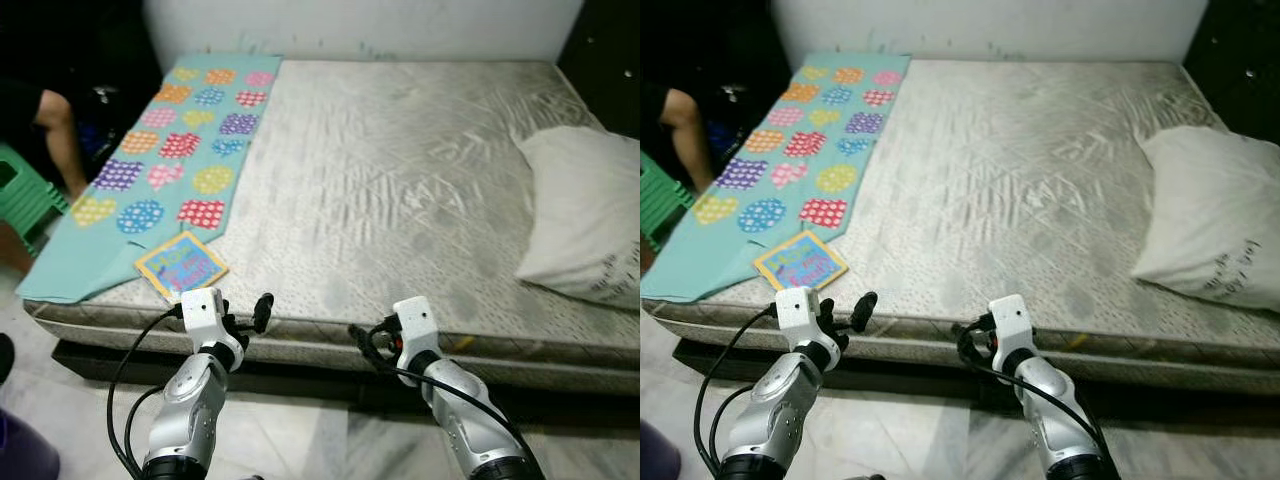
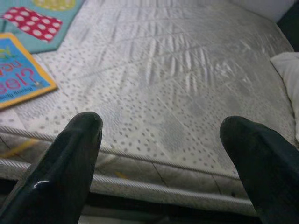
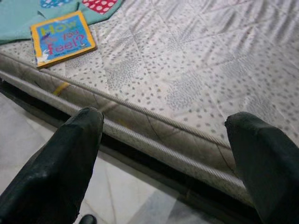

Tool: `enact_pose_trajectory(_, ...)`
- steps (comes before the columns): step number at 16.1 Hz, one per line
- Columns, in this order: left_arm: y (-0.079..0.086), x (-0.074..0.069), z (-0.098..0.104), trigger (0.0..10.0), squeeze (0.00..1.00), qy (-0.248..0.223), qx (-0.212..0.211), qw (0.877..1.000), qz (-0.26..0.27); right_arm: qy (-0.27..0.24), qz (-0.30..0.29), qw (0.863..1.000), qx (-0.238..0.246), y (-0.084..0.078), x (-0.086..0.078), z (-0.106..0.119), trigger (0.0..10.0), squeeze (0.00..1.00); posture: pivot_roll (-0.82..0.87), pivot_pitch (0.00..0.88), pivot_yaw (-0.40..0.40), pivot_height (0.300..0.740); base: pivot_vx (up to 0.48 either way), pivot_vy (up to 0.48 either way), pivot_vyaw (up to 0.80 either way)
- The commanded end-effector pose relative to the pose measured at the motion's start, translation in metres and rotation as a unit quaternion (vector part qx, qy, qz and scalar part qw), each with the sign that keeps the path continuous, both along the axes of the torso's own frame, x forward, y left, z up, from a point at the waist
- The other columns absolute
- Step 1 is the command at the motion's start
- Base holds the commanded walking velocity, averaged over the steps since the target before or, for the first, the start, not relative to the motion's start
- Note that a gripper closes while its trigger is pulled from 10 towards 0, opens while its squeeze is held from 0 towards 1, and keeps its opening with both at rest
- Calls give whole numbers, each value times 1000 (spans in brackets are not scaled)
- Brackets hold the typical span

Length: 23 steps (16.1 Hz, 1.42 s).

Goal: Clean up the room

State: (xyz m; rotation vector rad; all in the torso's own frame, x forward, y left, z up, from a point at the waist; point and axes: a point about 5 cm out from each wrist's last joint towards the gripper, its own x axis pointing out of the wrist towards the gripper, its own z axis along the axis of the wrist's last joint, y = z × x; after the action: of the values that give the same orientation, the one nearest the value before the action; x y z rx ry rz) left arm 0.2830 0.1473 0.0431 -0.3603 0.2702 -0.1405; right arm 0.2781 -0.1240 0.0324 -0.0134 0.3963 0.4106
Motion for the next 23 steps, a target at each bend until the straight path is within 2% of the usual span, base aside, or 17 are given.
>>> enact_pose_trajectory(1,2,0,2,10000,0,-7,-2,1000,-1,-1,1,1000,2,1,1,1,10000,0,-93,92,41,740,386,0,0)
enact_pose_trajectory(6,3,0,2,10000,0,-5,1,1000,4,-1,1,1000,3,1,1,1,10000,0,-93,93,43,740,361,0,0)
enact_pose_trajectory(13,7,1,-1,10000,0,5,-4,1000,21,-3,-1,1000,4,1,2,1,10000,0,-93,87,40,740,0,0,0)
enact_pose_trajectory(14,7,1,-1,10000,0,6,-5,1000,22,-15,-1,1000,8,0,2,4,10000,0,-90,84,39,740,0,0,0)
enact_pose_trajectory(15,7,2,0,10000,0,2,-2,1000,25,-54,-2,998,31,0,3,15,10000,0,-90,83,39,740,0,0,0)
enact_pose_trajectory(16,9,2,5,10000,0,-16,7,999,32,-89,-11,995,52,-2,3,26,10000,0,-87,79,41,740,0,0,0)
enact_pose_trajectory(17,12,1,19,10000,0,-64,25,997,42,-95,-45,992,73,-8,4,33,10000,0,-87,78,46,740,0,0,0)
enact_pose_trajectory(19,22,0,36,10000,0,-108,48,990,78,-109,-103,984,101,-18,2,43,10000,0,-83,75,46,740,0,0,0)
enact_pose_trajectory(20,30,-2,38,10000,0,-114,67,986,105,-126,-138,978,89,-24,1,46,10000,0,-84,74,47,740,0,0,0)
enact_pose_trajectory(21,40,-7,34,10000,0,-107,102,979,140,-154,-174,972,27,-32,-3,46,10000,0,-84,71,48,740,0,0,0)
enact_pose_trajectory(22,42,-10,27,10000,0,-90,106,978,153,-171,-199,965,-15,-36,-3,47,10000,0,-82,70,50,740,0,0,0)
enact_pose_trajectory(23,41,-11,25,10000,0,-81,99,980,153,-179,-211,961,-19,-39,0,49,10000,0,-79,70,52,740,0,0,0)
